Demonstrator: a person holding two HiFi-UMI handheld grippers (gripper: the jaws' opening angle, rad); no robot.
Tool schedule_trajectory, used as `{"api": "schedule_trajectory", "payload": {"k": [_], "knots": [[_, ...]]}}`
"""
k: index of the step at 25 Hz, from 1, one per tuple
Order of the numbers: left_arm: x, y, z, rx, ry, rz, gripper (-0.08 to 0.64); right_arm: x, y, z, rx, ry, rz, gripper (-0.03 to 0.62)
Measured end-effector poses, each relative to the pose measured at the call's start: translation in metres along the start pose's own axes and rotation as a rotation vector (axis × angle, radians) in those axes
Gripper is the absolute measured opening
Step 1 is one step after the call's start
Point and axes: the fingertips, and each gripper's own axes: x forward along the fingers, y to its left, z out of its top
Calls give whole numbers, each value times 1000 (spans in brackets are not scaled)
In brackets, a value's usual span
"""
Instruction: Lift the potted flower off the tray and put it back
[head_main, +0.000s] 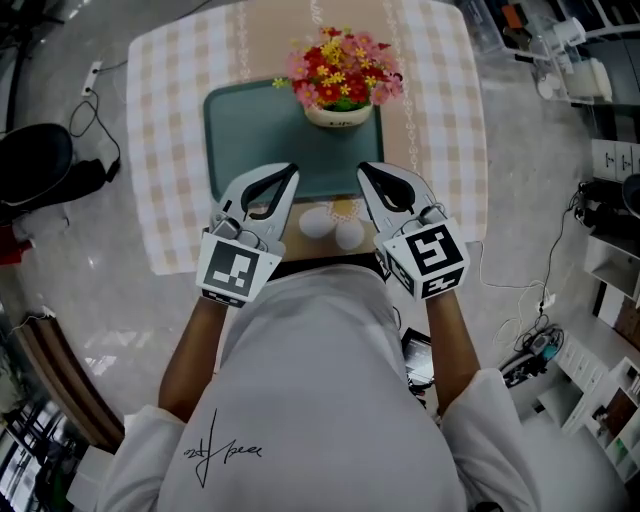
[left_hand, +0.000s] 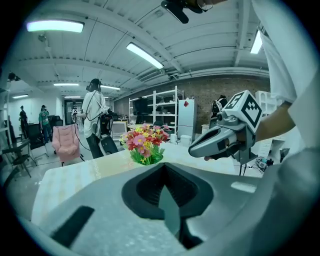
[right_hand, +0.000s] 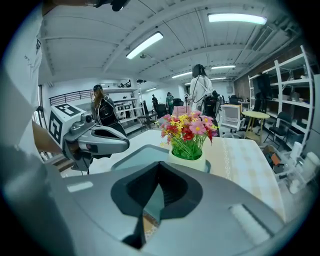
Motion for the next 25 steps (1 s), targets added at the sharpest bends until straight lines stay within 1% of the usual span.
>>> {"api": "schedule_trajectory", "payload": {"k": [5,9,13,15,17,19,21,25], "knots": [[-16,-9,5,-31,-31,-22,0,-7,17,10,-4,-22,15,6],[-30,-12,9,-29,-48,-20,1,-13,33,16,3,-40,34,6],[-44,-15,13,-37,-71,-13,0,-17,48,19,-15,-45,54,6],[-50,-16,16,-10,-79,-6,0,-18,55,20,-18,-48,62,6],[-54,-19,19,63,-78,0,1,-19,60,20,-18,-51,68,6],[-55,-24,21,113,-71,3,1,-20,66,19,-24,-51,71,6],[-56,-31,22,120,-81,2,2,-20,73,17,-32,-49,78,6],[-64,-39,25,80,-116,-28,1,-23,84,16,-53,-51,87,6]]}}
